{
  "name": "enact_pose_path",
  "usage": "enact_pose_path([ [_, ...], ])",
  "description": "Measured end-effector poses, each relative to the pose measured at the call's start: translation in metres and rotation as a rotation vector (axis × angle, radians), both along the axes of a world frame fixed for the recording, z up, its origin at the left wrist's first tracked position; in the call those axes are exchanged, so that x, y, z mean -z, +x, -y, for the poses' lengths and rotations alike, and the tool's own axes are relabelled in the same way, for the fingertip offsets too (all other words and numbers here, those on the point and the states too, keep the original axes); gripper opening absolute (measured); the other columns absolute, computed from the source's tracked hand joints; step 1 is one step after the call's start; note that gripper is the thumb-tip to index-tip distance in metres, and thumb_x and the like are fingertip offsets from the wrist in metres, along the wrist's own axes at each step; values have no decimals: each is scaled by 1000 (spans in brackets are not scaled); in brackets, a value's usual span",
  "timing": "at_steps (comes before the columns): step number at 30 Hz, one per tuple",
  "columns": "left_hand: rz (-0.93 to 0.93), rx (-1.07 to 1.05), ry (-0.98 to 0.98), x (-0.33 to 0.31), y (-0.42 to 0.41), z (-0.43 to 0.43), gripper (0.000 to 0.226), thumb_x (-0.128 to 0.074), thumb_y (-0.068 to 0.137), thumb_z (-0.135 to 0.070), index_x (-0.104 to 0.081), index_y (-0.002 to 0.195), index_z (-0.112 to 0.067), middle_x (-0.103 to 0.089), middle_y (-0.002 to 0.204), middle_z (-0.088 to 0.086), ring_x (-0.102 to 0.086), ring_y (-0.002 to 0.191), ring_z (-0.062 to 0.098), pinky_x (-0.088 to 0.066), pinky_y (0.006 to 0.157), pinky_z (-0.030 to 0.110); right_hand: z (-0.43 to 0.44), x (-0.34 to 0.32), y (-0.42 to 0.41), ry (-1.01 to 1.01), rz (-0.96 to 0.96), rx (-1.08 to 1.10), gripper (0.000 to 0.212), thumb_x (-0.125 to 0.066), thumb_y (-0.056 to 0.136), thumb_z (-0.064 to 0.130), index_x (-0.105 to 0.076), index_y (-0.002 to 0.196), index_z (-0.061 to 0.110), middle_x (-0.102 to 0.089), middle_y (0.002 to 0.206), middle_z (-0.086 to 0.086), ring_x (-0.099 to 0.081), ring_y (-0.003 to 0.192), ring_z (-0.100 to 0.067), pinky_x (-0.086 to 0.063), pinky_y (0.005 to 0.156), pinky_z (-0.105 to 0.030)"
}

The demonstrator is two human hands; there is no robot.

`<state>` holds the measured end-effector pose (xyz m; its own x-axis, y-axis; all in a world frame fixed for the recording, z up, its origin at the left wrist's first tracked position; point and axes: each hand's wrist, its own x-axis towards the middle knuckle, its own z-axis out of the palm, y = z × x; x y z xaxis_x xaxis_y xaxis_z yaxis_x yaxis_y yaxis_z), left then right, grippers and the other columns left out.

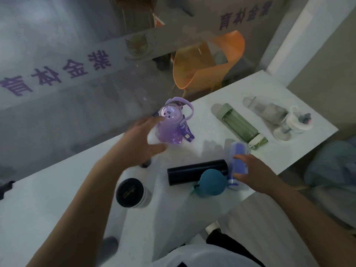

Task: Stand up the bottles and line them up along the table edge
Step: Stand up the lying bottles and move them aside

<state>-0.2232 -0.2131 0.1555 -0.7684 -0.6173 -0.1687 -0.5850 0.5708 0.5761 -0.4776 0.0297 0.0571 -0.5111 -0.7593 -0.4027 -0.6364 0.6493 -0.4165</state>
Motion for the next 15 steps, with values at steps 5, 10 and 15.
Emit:
enact_pose_path([
  [5, -24, -66, 107, 37, -28, -90, 75, -69, 80, -54, -29, 143, -45, -31, 152, -16, -32, 137, 11, -31, 115, 40, 28, 35, -20, 50, -137, -382, 64, -69, 77, 35, -46, 136, 25, -56, 131, -3, -54, 117, -24, -44, 96, -39],
  [10, 14, -133, 136, 85, -48, -158, 89, -75, 70, -58, -26, 142, -46, -34, 147, -17, -40, 129, 8, -40, 110, 38, 52, 75, -32, 213, -273, -669, 63, -59, 78, 39, -36, 137, 32, -50, 132, -1, -44, 123, -26, -29, 101, -46],
  [15, 61, -235, 63, 99, -63, -194, 89, -77, 73, -50, -22, 144, -47, -29, 149, -18, -38, 129, 8, -34, 111, 29, 61, 96, -45, 241, -319, -782, 70, -57, 78, 35, -28, 142, 32, -50, 137, -3, -43, 126, -28, -26, 104, -49],
])
